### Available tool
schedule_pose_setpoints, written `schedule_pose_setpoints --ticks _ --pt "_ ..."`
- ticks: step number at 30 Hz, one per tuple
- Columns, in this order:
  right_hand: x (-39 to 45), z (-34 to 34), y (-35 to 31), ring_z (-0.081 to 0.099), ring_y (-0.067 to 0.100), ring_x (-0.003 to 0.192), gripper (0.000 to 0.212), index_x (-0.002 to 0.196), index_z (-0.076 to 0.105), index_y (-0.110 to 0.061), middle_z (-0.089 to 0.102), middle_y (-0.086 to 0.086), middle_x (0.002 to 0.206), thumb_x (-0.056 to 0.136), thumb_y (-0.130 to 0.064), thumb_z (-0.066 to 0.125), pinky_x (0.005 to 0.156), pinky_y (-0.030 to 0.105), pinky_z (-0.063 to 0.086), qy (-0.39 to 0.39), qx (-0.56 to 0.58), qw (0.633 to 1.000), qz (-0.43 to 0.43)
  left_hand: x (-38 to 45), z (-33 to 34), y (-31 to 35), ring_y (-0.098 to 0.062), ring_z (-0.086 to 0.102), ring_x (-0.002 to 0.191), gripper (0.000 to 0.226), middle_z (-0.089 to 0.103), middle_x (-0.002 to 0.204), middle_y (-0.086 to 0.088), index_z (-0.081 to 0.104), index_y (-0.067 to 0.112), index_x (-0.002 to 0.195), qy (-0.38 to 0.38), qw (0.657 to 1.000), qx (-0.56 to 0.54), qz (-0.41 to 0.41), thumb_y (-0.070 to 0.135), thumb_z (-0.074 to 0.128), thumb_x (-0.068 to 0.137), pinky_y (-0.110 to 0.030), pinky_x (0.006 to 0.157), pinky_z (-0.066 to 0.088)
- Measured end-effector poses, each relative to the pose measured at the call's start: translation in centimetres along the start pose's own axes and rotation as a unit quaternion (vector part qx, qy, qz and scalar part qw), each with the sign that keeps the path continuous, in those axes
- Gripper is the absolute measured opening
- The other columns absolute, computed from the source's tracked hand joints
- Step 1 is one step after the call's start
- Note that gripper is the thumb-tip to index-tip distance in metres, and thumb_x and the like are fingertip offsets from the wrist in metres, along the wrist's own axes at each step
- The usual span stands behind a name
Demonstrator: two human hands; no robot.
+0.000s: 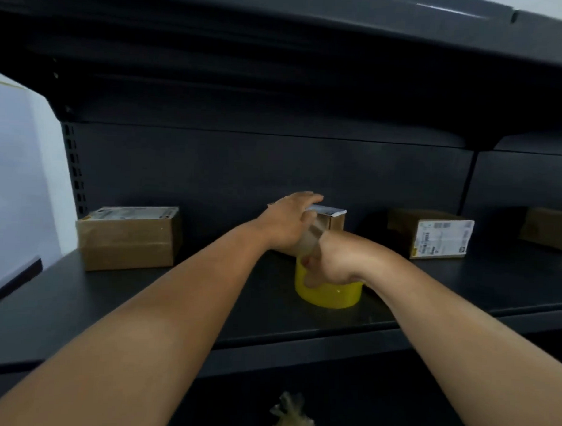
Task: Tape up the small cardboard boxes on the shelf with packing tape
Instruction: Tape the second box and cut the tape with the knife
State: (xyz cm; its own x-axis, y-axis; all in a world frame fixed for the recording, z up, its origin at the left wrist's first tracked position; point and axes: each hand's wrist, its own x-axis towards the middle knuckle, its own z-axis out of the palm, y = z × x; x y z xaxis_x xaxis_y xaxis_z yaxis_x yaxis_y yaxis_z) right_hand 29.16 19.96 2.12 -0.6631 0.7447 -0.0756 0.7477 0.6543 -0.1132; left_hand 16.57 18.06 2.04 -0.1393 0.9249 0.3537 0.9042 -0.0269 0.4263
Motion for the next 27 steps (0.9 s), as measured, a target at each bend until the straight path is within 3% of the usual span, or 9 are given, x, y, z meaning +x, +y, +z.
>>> schedule_pose_setpoints --ticks 3,5,9,12,15,19,24,27 --pt "1.0 0.1 1.6 0.045 0.021 0.063 0.033 0.065 0.042 -0.013 0.047 0.007 0.070 0.077 -0.033 0.067 0.048 0.026 0.033 -0.005 0.009 0.999 -0.039 2.1 1.4 2.3 -0.019 0.016 0.145 0.046 0.026 0.156 -0.001 0.031 0.023 0.148 -0.047 0.998 0.031 -0.016 0.034 0.031 0.103 -0.030 0.113 0.015" --pt "1.7 0.1 2.5 0.046 0.023 0.067 0.043 0.070 0.031 -0.012 0.047 0.010 0.076 0.077 -0.034 0.067 0.048 0.026 0.033 -0.009 -0.002 0.999 -0.049 3.0 2.2 3.1 -0.024 0.033 0.137 0.043 0.037 0.149 -0.004 0.044 0.022 0.140 -0.076 0.995 0.059 -0.031 0.038 0.033 0.102 -0.033 0.108 0.026" --pt "2.2 0.1 4.1 0.050 0.021 0.064 0.039 0.089 0.045 -0.009 0.052 0.008 0.074 0.075 -0.038 0.068 0.050 0.026 0.036 -0.001 0.006 0.997 -0.079 3.7 2.8 3.7 -0.025 0.052 0.110 0.036 0.043 0.129 -0.007 0.054 0.016 0.121 -0.020 0.988 0.122 -0.091 0.039 0.048 0.095 -0.032 0.088 0.039" --pt "1.7 -0.1 4.7 0.048 0.019 0.061 0.027 0.083 0.057 -0.010 0.050 0.004 0.068 0.079 -0.035 0.067 0.050 0.027 0.035 0.002 0.005 0.995 -0.101 3.3 3.0 3.0 -0.028 0.054 0.107 0.025 0.045 0.128 -0.013 0.052 0.009 0.114 0.063 0.970 0.213 -0.097 0.023 0.050 0.094 -0.036 0.088 0.046" --pt "1.7 -0.4 5.1 0.048 0.017 0.060 0.024 0.082 0.060 -0.010 0.050 0.003 0.068 0.083 -0.034 0.066 0.050 0.025 0.036 -0.008 0.005 0.996 -0.086 2.6 2.6 1.6 -0.022 0.054 0.101 0.022 0.045 0.125 -0.008 0.050 0.015 0.109 0.087 0.979 0.157 -0.099 0.010 0.057 0.089 -0.030 0.079 0.048" --pt "2.7 -0.6 5.4 0.057 0.019 0.070 0.027 0.093 0.067 -0.009 0.061 0.005 0.082 0.082 -0.033 0.068 0.056 0.024 0.043 -0.012 0.029 0.998 -0.058 1.1 0.9 -0.3 -0.017 0.050 0.100 0.042 0.037 0.129 -0.002 0.048 0.023 0.132 0.066 0.983 0.123 -0.119 0.011 0.055 0.092 -0.021 0.068 0.044" --pt "3.4 -1.0 5.9 0.054 0.019 0.067 0.023 0.077 0.060 -0.011 0.056 0.004 0.075 0.081 -0.032 0.069 0.051 0.025 0.040 -0.016 0.021 0.999 -0.022 -1.4 -1.1 -2.7 -0.011 0.041 0.102 0.042 0.039 0.125 0.000 0.054 0.024 0.130 0.072 0.984 0.107 -0.120 0.006 0.052 0.093 -0.020 0.078 0.035" --pt "3.9 -1.2 5.2 0.058 0.020 0.077 0.030 0.088 0.062 -0.011 0.060 0.004 0.084 0.080 -0.039 0.070 0.062 0.027 0.047 -0.008 0.024 1.000 -0.011 -2.7 -2.2 -3.6 -0.010 0.043 0.104 0.037 0.041 0.120 0.002 0.060 0.023 0.125 0.092 0.985 0.080 -0.121 0.007 0.054 0.092 -0.019 0.081 0.035"
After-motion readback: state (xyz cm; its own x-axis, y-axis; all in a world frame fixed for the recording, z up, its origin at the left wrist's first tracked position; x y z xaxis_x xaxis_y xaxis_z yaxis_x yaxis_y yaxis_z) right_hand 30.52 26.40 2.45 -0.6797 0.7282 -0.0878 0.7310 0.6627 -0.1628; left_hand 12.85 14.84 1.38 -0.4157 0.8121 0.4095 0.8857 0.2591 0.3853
